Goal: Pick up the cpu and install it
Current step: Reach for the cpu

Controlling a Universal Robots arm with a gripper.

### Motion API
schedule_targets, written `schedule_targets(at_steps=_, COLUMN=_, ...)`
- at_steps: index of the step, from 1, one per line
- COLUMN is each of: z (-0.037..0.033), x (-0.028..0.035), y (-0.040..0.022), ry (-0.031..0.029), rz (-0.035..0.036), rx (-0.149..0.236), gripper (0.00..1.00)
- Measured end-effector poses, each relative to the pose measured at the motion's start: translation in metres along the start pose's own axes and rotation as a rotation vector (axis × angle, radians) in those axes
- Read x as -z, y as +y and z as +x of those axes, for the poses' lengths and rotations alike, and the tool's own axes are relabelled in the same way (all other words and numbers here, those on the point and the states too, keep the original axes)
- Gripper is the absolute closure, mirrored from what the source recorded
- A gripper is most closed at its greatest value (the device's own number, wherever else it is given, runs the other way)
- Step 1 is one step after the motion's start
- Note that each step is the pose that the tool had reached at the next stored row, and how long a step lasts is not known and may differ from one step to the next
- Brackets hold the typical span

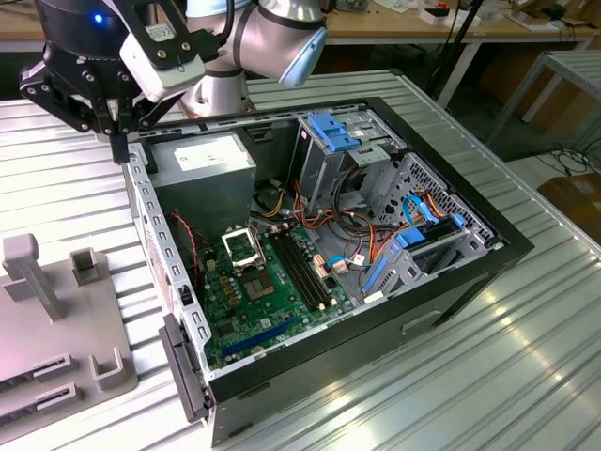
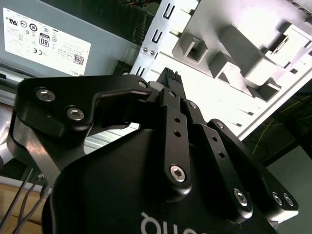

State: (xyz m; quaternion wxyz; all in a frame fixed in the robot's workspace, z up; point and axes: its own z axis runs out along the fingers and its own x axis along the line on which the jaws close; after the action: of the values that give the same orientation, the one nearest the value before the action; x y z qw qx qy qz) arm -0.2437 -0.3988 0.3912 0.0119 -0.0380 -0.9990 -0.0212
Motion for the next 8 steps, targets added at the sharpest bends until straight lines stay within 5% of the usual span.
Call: schedule_targets(at_steps=8, z=0.0027, x=-0.0001, y=-0.0002, ry=0.0011, rz=0.0002, rx=0.0, gripper=0.89)
